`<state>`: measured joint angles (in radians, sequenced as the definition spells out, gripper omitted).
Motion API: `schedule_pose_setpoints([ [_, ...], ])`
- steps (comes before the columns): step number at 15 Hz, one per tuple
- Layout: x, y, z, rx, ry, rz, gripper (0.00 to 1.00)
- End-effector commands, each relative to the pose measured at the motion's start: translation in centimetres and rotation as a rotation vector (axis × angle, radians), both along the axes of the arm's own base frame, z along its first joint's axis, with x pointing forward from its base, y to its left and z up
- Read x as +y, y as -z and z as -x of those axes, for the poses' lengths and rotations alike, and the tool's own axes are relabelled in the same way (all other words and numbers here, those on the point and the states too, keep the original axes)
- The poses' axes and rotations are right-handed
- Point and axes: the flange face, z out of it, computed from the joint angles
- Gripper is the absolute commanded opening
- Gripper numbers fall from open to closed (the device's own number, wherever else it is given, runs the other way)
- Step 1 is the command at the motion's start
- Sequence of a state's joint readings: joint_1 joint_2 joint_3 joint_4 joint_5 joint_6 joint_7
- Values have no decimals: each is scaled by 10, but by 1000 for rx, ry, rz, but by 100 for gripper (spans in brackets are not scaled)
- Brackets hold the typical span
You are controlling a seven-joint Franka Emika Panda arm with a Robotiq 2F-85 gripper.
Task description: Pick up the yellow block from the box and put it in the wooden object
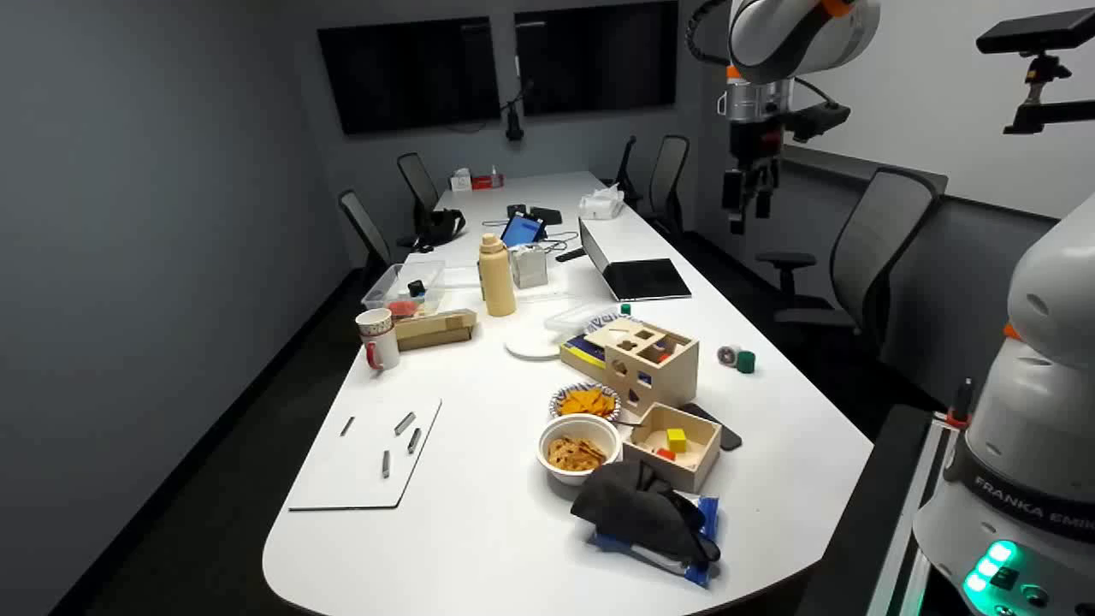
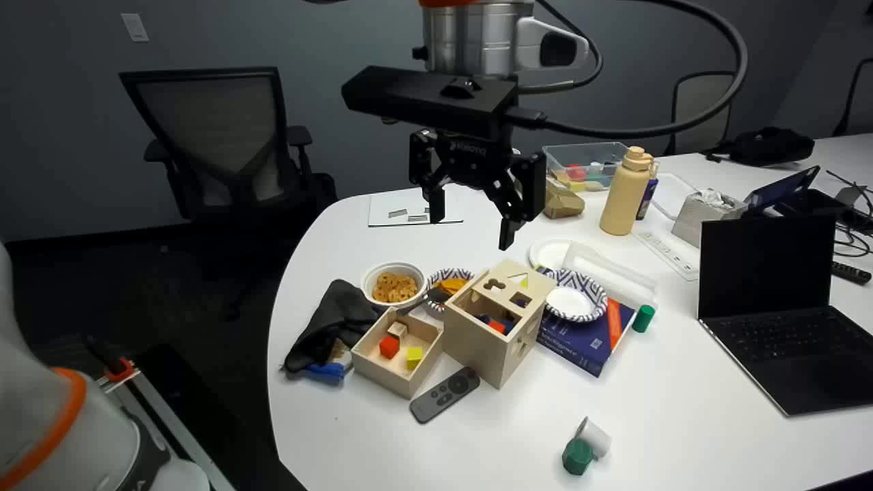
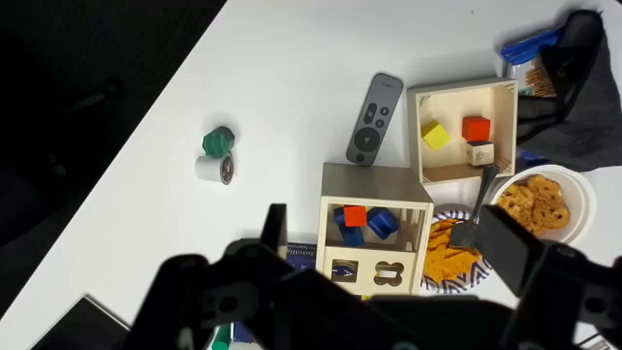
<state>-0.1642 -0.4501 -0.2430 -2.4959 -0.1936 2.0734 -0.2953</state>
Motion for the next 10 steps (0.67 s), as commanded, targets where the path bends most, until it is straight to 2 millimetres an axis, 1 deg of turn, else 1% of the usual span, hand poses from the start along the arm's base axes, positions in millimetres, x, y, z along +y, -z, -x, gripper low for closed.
schedule_pose_setpoints([
  [1,0,0,0,1,0,0,100],
  [4,0,0,0,1,0,0,100],
  [5,7,5,-4,5,6,-21,100],
  [7,26,25,-13,36,54,-28,100],
  [8,39,39,-19,52,69,-29,100],
  [10,74,69,-31,86,83,-38,100],
])
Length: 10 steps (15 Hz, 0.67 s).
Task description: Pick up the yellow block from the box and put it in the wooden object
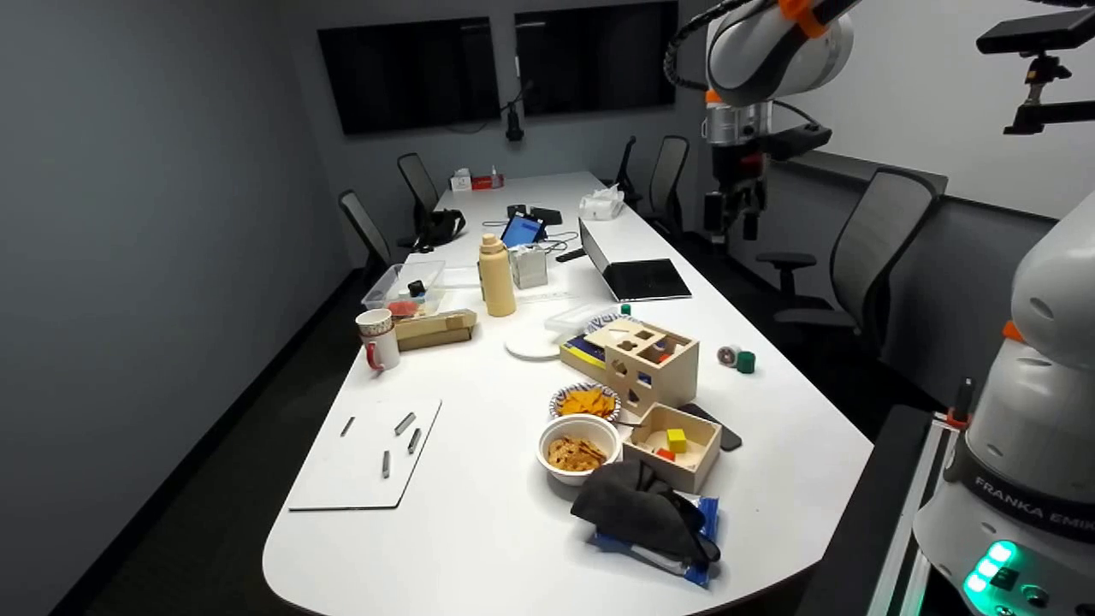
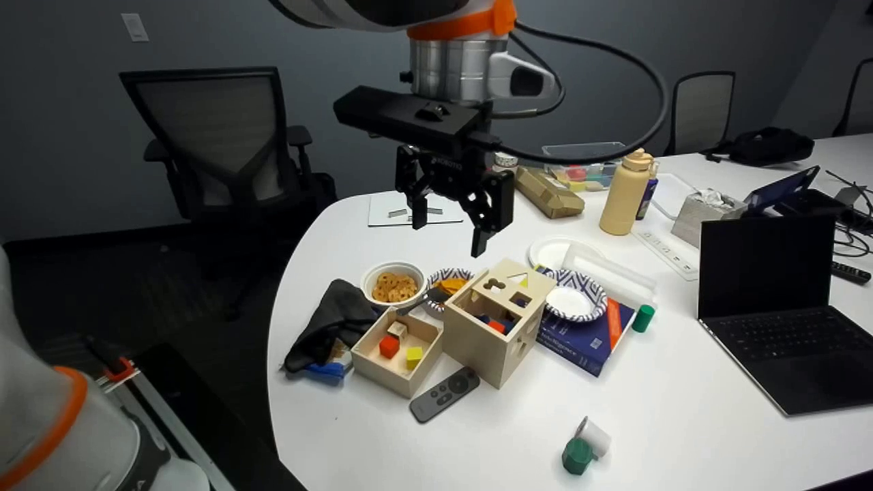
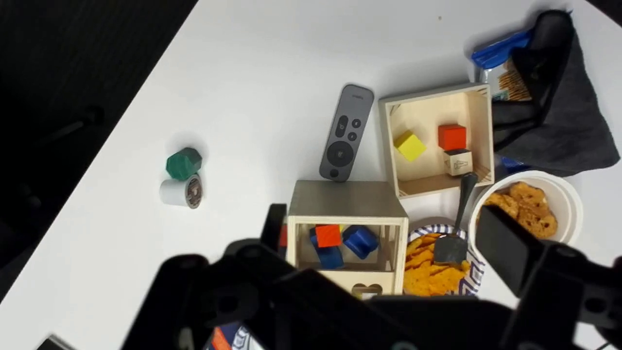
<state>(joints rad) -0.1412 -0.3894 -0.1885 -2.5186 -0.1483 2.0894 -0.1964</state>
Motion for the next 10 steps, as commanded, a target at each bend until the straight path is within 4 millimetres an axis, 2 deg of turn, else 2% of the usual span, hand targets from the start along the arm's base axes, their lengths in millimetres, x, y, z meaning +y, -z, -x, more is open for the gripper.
schedule_pose_setpoints([
  [1,58,53,-21,53,46,-10,100],
  [3,97,85,-33,46,72,-4,100],
  [5,126,113,-47,-20,105,-4,100],
  [7,146,142,-60,-88,146,-17,100],
  [10,167,182,-61,-106,212,-24,100],
])
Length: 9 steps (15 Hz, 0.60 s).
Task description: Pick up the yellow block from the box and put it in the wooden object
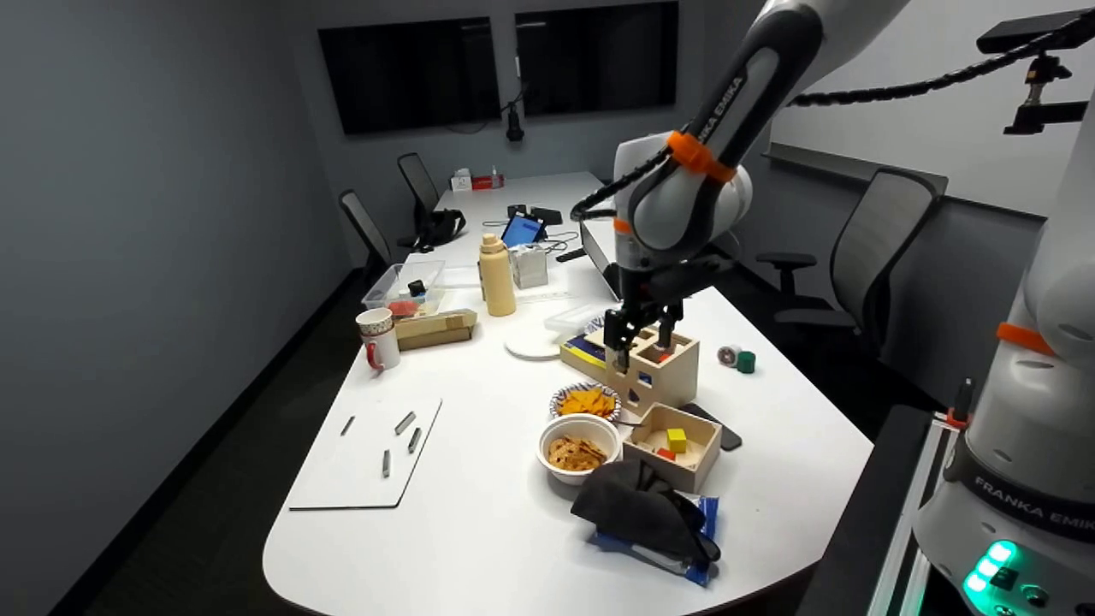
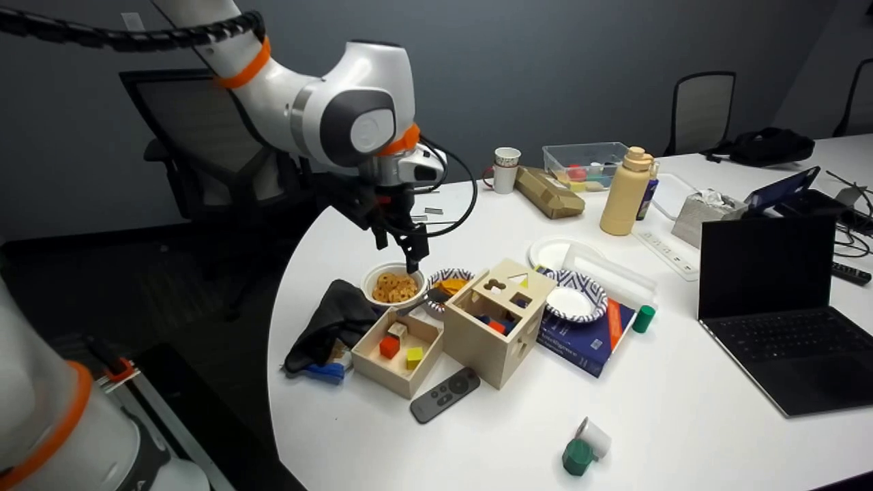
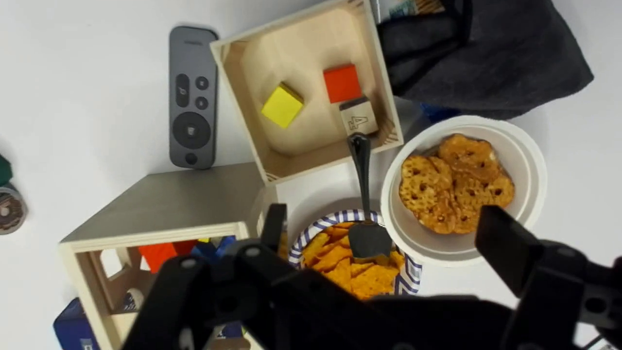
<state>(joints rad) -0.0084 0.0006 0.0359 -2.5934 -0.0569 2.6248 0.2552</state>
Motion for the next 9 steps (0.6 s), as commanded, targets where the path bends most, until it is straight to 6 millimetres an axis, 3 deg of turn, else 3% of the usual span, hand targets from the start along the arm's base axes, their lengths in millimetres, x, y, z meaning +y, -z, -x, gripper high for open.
schedule_pose_setpoints([
  [1,17,42,2,-3,107,-6,100],
  [9,23,97,33,63,422,80,100],
])
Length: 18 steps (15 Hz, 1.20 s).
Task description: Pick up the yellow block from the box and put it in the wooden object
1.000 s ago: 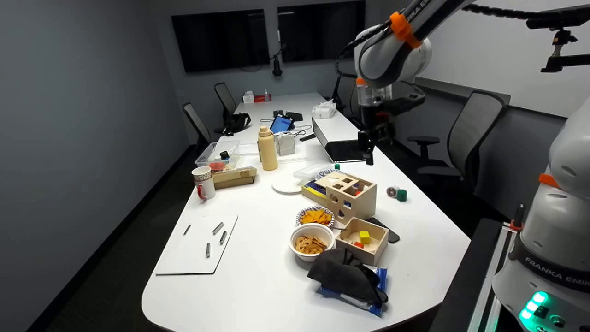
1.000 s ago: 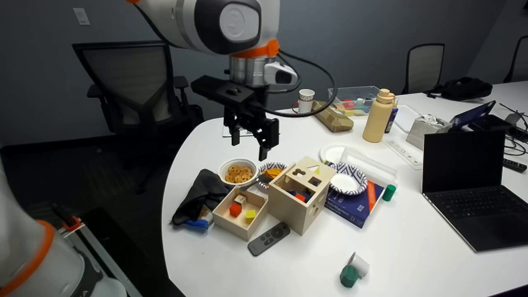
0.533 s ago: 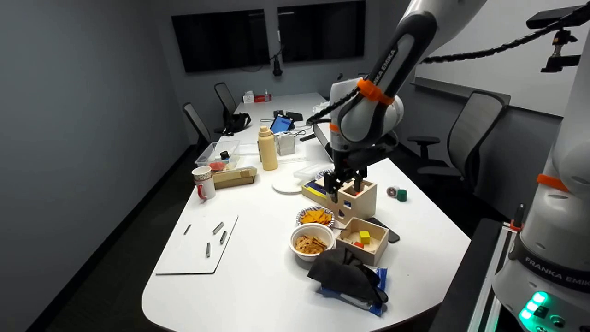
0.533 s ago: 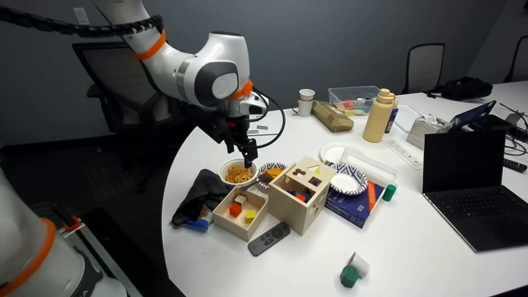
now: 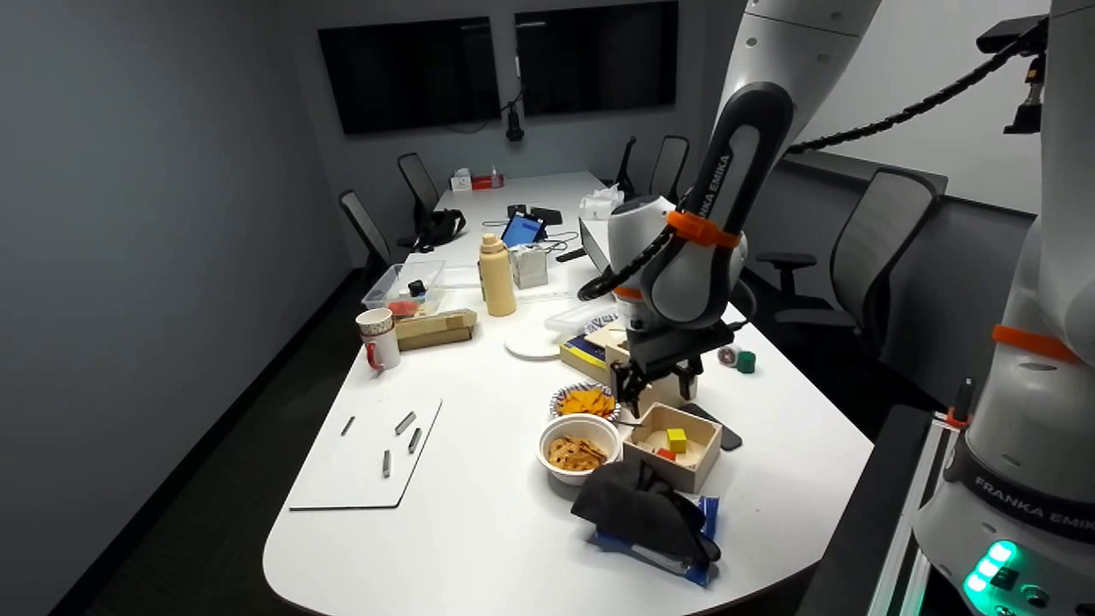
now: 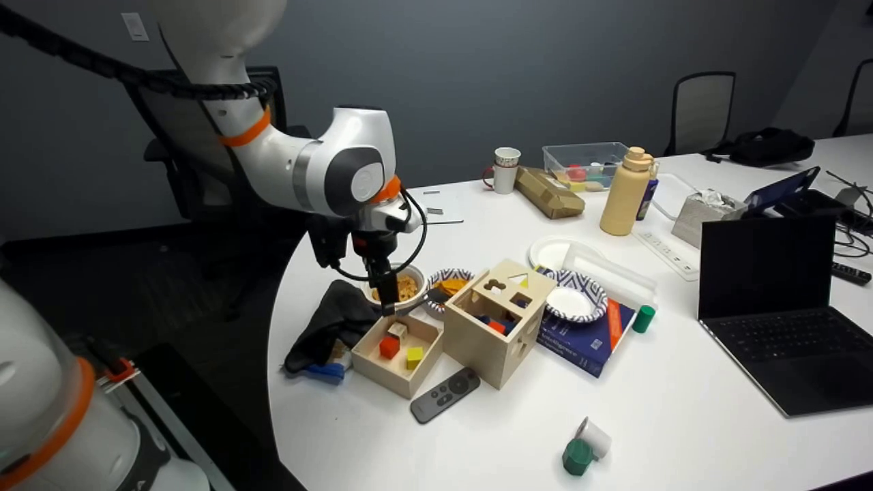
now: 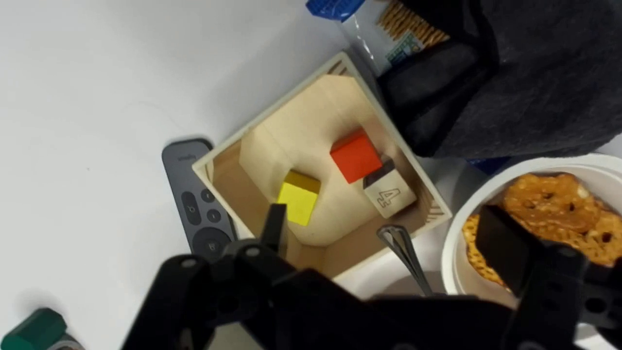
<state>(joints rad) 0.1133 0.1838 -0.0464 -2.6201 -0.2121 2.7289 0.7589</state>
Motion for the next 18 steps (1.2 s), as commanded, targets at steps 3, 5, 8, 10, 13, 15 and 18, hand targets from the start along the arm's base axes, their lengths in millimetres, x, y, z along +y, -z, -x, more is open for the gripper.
schedule_pose_setpoints([
  [3,-7,38,19,-47,210,-15,100],
  [5,-19,49,22,-99,257,-39,100],
  [8,-21,50,19,-81,236,-34,100],
  [10,-22,51,19,-79,235,-33,100],
  [13,-28,53,16,-76,297,-16,100],
  [15,-39,56,17,-85,344,-13,100],
  [18,-48,61,17,-75,381,-24,100],
])
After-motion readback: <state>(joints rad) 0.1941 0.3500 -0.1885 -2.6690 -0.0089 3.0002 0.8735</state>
